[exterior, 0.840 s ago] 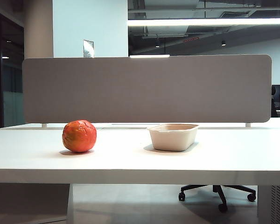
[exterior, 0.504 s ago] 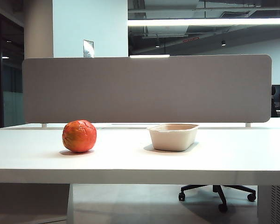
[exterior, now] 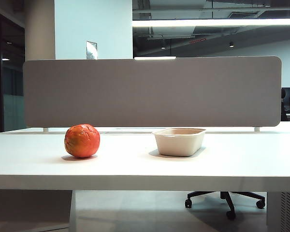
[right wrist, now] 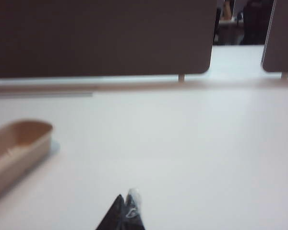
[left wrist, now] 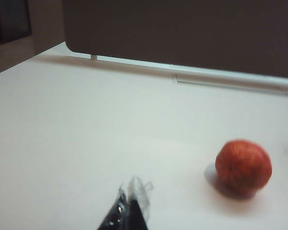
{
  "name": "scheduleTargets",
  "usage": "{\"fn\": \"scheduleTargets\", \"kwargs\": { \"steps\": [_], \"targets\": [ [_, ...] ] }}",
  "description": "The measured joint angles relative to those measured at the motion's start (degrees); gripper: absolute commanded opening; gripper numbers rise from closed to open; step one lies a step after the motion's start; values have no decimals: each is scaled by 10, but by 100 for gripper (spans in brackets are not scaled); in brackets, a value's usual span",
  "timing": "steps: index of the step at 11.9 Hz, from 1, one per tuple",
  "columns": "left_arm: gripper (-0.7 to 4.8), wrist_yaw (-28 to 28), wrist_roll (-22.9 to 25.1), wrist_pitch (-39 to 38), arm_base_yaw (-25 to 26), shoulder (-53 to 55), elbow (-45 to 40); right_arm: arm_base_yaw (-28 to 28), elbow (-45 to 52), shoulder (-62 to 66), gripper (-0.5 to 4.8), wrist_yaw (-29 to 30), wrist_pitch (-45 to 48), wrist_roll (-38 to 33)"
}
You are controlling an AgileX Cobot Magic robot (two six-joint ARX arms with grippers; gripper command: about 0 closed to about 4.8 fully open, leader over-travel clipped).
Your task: Pick up the orange and place it into the paper lunchbox.
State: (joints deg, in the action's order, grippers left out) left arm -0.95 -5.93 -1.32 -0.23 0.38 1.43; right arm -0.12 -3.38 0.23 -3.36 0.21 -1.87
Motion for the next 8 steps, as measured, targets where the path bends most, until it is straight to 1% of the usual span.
{"fn": "scheduleTargets", "kwargs": {
  "steps": [3, 4, 5, 8],
  "targets": [
    [-6, -26, -48, -15, 0, 0, 33, 0, -40, 1, -4, 0, 3, -9],
    [-6, -33, -88, -37, 0, 1, 71, 0, -97, 19, -4, 0, -29, -12],
    [-6, -34, -104, -50, 0, 9, 100, 0, -129, 39, -4, 0, -46, -14],
    [-6, -35, -120, -61, 0, 44, 154, 0, -180, 82, -4, 0, -51, -14]
  ]
}}
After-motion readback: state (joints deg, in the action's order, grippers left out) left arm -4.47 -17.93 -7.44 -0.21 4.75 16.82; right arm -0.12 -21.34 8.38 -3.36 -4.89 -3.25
